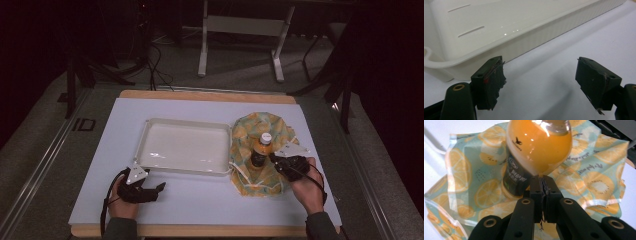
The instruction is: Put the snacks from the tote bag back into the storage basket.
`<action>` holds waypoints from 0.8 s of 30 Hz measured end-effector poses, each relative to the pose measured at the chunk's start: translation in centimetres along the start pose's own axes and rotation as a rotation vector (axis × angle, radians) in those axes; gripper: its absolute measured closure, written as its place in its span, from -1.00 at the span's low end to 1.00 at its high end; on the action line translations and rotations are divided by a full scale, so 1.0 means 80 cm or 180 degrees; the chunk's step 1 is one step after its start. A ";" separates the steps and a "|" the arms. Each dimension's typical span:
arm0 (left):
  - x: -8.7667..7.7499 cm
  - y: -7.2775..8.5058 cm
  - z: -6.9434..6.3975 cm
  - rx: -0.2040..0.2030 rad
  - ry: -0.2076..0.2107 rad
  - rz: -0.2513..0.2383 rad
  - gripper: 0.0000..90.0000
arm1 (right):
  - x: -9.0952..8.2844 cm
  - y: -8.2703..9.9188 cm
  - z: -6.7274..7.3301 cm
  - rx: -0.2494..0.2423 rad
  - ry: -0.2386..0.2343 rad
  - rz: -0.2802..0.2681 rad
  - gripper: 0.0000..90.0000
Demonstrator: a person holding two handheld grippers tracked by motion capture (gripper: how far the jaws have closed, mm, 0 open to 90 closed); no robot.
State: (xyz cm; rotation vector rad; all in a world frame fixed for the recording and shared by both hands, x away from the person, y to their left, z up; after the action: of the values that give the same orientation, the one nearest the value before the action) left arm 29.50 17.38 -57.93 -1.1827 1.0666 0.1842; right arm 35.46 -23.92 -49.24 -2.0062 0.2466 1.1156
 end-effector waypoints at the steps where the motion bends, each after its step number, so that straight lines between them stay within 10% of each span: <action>1: 0.000 0.000 0.000 -0.0006 0.0000 0.0000 -0.48 | 0.000 -0.001 0.001 -0.0022 -0.0011 0.0001 0.94; 24: 0.000 0.000 0.000 0.0005 -0.0003 -0.0004 -0.48 | -0.029 -0.022 -0.011 -0.0418 -0.0117 0.0114 0.76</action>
State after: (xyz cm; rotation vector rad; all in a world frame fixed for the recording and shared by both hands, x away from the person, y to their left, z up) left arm 29.46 17.35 -57.90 -1.1819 1.0650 0.1829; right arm 35.57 -23.87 -46.20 -2.1014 0.1953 1.2179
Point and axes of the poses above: each handheld gripper's, and its own axes: x roughly forward along the jaws, y roughly out of its underside, z roughly to its left, the point moved 6 cm from there along x, roughly forward along the jaws, and after that the axes turned 10 degrees about z, right-handed, at the moved point
